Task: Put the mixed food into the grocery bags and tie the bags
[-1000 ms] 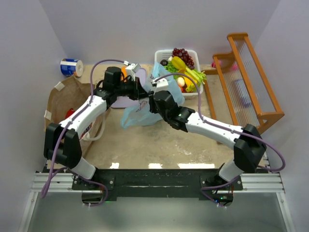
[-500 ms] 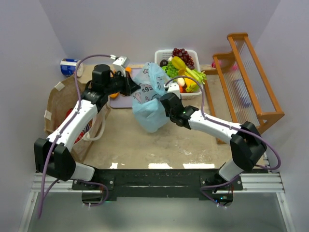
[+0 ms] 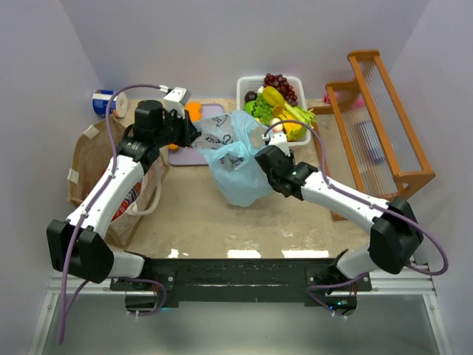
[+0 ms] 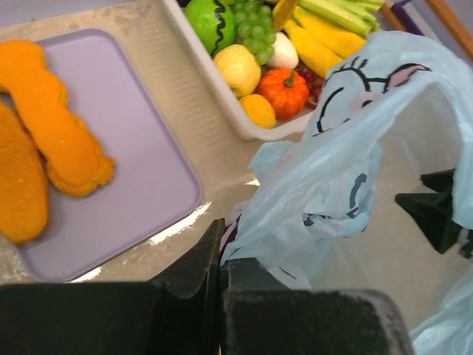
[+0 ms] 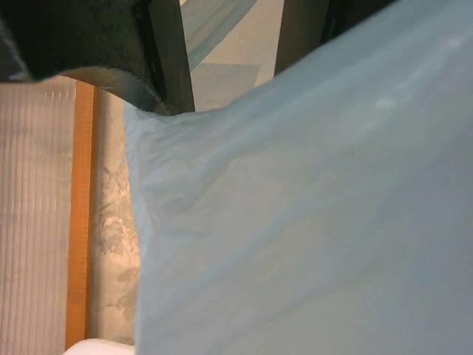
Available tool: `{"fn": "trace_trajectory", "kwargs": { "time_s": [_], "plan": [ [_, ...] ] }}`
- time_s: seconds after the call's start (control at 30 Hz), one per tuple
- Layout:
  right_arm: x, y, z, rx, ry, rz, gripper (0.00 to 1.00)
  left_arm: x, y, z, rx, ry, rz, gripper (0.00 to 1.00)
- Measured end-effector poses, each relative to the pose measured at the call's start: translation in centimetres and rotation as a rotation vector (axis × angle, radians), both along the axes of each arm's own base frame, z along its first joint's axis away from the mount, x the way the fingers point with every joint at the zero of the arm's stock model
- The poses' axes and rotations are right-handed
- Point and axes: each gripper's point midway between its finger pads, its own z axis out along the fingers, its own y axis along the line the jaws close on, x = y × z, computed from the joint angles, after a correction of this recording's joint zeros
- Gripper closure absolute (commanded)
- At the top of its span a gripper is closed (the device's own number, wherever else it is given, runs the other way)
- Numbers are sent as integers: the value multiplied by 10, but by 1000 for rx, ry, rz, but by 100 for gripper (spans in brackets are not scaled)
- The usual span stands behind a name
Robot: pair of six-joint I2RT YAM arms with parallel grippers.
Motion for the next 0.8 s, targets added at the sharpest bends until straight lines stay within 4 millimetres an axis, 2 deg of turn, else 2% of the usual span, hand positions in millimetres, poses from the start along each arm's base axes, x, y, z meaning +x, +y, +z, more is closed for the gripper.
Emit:
{"fn": "trace_trajectory", "kwargs": {
  "time_s": [0.1,0.17,0.2,0.23,0.3,0.4,0.43,0.53,0.57,0.7,0.77,0.8],
  "plan": [
    [-7,-4,5,6,12,5,46,1,7,-7,35,11,28,100],
    [-10,1,9,34,22,31,39,-2,7,-13,43,18,20,100],
    [-13,7,11,61,33,61,34,-4,6,-18,47,27,8,100],
    [-15,14,14,86,42,92,24,-7,5,-23,46,41,-4,100],
    [-20,29,20,131,56,166,21,-12,3,-37,54,79,-27,100],
    [-34,64,37,204,68,320,16,-15,3,-55,72,131,-40,100],
    [-39,75,47,231,66,370,8,-16,3,-59,77,143,-41,100],
    [-52,103,82,332,36,512,1,-17,6,-67,101,163,-31,100],
    [-55,112,101,380,5,560,1,-17,8,-69,113,166,-21,100],
    [-60,123,172,508,-131,642,1,-15,14,-73,136,173,6,100],
    [-54,125,206,548,-205,646,1,-14,15,-74,142,174,13,100],
    [-44,123,223,564,-239,633,1,-14,16,-75,146,176,18,100]
  ]
}}
